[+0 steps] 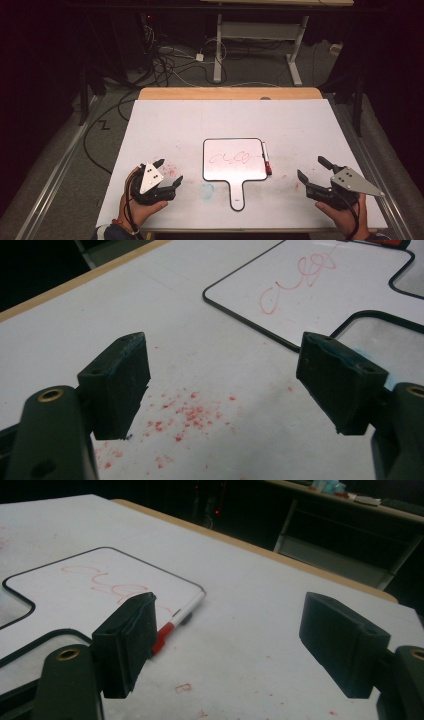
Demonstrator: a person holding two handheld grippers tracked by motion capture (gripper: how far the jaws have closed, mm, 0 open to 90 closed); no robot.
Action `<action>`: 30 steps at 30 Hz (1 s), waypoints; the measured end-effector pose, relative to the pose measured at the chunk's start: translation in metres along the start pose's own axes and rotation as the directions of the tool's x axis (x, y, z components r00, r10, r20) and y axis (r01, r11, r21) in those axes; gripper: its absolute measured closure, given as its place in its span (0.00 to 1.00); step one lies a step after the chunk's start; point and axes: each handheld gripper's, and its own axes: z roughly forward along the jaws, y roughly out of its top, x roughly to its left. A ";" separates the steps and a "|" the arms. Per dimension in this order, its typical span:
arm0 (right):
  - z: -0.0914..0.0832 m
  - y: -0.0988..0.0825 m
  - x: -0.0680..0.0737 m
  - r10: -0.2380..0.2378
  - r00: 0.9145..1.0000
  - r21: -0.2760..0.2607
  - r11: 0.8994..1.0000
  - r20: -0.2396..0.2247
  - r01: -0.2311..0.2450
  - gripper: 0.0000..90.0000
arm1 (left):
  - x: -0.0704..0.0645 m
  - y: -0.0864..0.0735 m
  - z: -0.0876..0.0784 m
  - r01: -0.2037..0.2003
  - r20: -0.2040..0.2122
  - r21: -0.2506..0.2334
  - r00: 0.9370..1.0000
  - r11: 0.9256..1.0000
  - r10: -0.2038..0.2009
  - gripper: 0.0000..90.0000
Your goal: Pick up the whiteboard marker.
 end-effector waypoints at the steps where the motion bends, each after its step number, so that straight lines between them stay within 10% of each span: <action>1: 0.002 -0.001 0.001 0.001 1.000 -0.002 1.000 -0.013 -0.001 0.26 | 0.000 -0.001 0.001 -0.010 -0.004 -0.008 1.000 1.000 0.010 0.23; 14: 0.019 -0.002 -0.002 0.038 0.986 0.077 0.997 -0.160 -0.026 0.30 | -0.002 -0.010 0.003 -0.032 0.019 0.064 0.999 0.997 0.031 0.23; 30: 0.066 0.008 -0.006 0.077 0.968 0.245 0.969 -0.238 -0.016 0.38 | -0.010 -0.016 0.002 -0.058 0.020 0.090 0.998 0.994 0.056 0.23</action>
